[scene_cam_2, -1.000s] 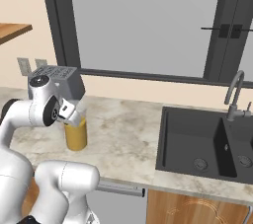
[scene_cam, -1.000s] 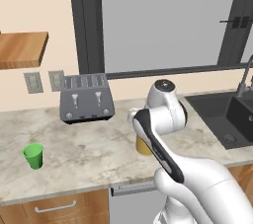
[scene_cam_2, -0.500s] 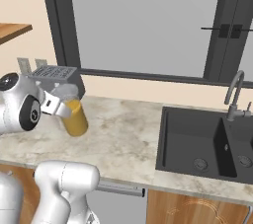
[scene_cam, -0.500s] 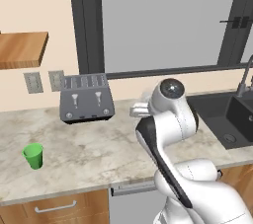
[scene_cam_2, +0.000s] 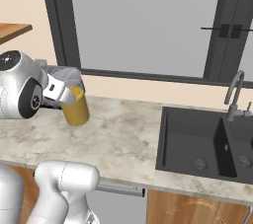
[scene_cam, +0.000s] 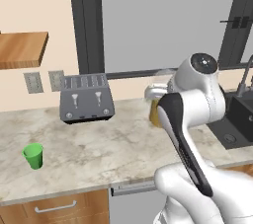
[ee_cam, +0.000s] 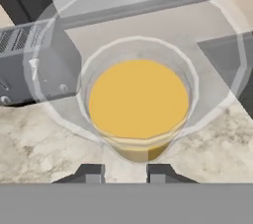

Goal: Place the pitcher and cup on the dining counter for serving.

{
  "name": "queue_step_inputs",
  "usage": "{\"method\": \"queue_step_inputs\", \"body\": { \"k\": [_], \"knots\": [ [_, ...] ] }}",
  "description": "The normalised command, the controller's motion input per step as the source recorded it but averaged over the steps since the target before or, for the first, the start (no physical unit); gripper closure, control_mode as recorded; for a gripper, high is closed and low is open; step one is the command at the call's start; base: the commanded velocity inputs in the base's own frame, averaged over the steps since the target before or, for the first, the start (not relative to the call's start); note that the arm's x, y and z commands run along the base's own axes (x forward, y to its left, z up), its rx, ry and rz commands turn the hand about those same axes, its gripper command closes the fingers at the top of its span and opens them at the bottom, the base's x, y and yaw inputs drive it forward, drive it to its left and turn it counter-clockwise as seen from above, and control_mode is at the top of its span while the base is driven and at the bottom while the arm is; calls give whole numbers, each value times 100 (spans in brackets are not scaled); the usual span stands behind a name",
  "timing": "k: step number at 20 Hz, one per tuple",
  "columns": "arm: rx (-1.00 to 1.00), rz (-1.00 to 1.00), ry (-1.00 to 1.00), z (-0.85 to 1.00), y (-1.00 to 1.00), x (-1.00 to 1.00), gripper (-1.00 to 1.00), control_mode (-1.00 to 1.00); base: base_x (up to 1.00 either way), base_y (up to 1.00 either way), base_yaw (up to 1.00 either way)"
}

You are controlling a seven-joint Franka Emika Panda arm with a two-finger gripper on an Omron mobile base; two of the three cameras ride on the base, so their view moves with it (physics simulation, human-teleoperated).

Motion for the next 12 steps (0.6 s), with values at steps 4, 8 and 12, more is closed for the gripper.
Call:
{"method": "queue_step_inputs", "body": {
  "k": [4,8,12],
  "knots": [
    [1,0,1,0,-3,0,100,-100,0,0,0],
    [0,0,0,0,0,0,100,100,-40,0,0],
    [0,0,0,0,0,0,100,100,-90,-1,21]
  ]
}}
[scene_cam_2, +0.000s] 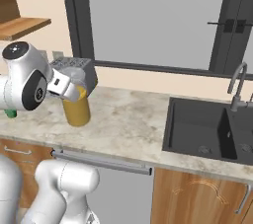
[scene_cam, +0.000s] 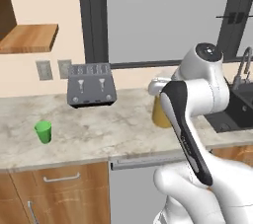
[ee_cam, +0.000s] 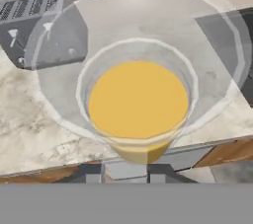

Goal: Place the pitcher and cup on the dining counter for serving.

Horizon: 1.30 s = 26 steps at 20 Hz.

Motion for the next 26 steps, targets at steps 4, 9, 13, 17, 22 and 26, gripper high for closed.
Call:
{"method": "queue_step_inputs", "body": {
  "k": [4,9,13,17,22,26],
  "knots": [
    [0,0,0,0,0,0,100,100,-53,0,80],
    [0,0,0,0,0,0,100,100,-4,0,100],
    [0,0,0,0,0,0,100,100,0,0,100],
    [0,0,0,0,0,0,100,100,0,0,100],
    [0,0,0,0,0,0,100,100,0,0,100],
    [0,0,0,0,0,0,100,100,0,0,100]
  ]
}}
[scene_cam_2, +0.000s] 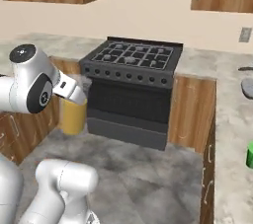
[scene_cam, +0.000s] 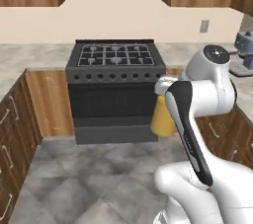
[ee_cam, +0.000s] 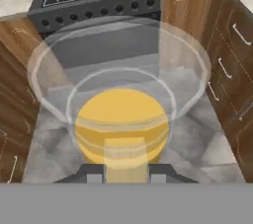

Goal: Place the pitcher and cup on the dining counter for serving.

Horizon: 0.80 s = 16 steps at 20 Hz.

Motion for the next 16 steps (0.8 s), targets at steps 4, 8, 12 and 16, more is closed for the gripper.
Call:
{"method": "queue_step_inputs", "body": {
  "k": [4,8,12,16],
  "knots": [
    [0,0,0,0,0,0,100,100,0,0,100],
    [0,0,0,0,0,0,100,100,0,0,100],
    [0,0,0,0,0,0,100,100,0,0,100],
    [0,0,0,0,0,0,100,100,44,-17,85]
  ]
}}
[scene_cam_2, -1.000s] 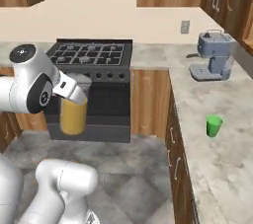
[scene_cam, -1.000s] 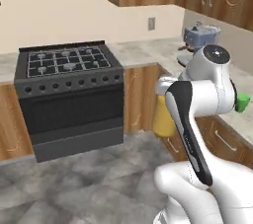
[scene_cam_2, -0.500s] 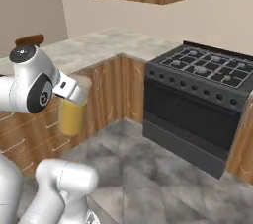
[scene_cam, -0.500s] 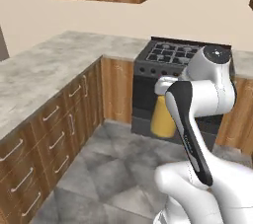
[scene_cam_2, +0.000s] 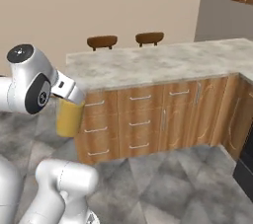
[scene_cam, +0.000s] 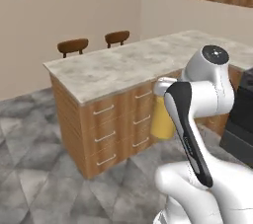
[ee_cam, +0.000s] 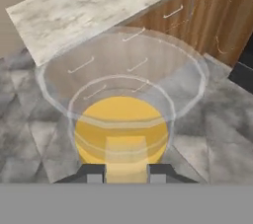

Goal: Place the pitcher and cup on the dining counter for serving.

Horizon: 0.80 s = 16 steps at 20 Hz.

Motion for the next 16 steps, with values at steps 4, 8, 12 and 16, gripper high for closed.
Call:
{"method": "queue_step_inputs", "body": {
  "k": [4,8,12,16],
  "knots": [
    [0,0,0,0,0,0,100,100,98,-81,55],
    [0,0,0,0,0,0,100,100,95,-100,50],
    [0,0,0,0,0,0,100,100,92,-100,48],
    [0,0,0,0,0,0,100,100,74,-96,46]
  ]
}}
